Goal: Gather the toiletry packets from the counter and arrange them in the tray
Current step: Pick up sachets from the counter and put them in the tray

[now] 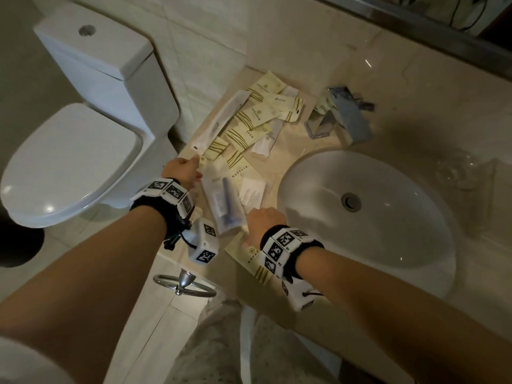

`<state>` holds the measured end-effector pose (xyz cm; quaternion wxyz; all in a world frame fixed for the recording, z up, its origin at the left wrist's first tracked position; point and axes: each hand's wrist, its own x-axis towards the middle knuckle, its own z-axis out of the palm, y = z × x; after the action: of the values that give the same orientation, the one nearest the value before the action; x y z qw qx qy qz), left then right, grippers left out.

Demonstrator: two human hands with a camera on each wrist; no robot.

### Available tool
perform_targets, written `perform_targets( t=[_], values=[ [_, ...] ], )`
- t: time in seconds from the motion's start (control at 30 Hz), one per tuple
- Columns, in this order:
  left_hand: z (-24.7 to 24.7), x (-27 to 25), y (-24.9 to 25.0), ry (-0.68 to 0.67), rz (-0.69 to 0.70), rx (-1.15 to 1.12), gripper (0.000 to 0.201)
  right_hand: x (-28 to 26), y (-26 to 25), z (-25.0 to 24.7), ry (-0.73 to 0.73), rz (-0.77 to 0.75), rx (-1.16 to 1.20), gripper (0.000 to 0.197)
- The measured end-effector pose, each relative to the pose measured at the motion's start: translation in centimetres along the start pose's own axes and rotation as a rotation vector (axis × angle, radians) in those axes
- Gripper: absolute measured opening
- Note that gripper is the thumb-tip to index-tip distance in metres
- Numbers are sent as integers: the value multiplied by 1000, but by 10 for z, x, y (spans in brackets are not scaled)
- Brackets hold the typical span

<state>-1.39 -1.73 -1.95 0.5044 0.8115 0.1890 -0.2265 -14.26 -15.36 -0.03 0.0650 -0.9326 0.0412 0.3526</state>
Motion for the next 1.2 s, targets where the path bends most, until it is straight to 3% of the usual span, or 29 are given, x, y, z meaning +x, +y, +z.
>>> perform_targets(
  t=[0.13, 0.3, 0.4, 0.57, 0.7, 0.8, 0.9, 1.07, 1.2],
  values=[
    [3, -3, 2, 4, 11, 4, 38, -2, -3, 7, 125, 58, 45, 17],
    [7, -7, 6, -12, 34, 27, 37, -2, -2, 15, 176, 50, 79, 18],
    [12, -10, 6, -25, 38, 24, 38, 2, 0, 17, 139, 75, 110, 22],
    [20, -18, 12, -58, 84, 64, 31, 9, 19, 9, -78, 66, 195, 32],
    [31, -26, 23, -90, 284, 375, 25, 11, 53, -14, -30, 114, 271, 27],
    [48, -30, 28, -170, 379, 615, 36, 11, 77, -28, 171, 162, 542, 3],
    [67, -29, 31, -219, 407, 808, 49, 13, 93, -30, 357, 226, 837, 10],
    [79, -24, 31, -181, 453, 1056, 73, 24, 96, -17, 311, 275, 880, 22],
    [80, -16, 35, -210, 424, 1134, 71, 29, 96, -6, 289, 294, 867, 19]
  ],
)
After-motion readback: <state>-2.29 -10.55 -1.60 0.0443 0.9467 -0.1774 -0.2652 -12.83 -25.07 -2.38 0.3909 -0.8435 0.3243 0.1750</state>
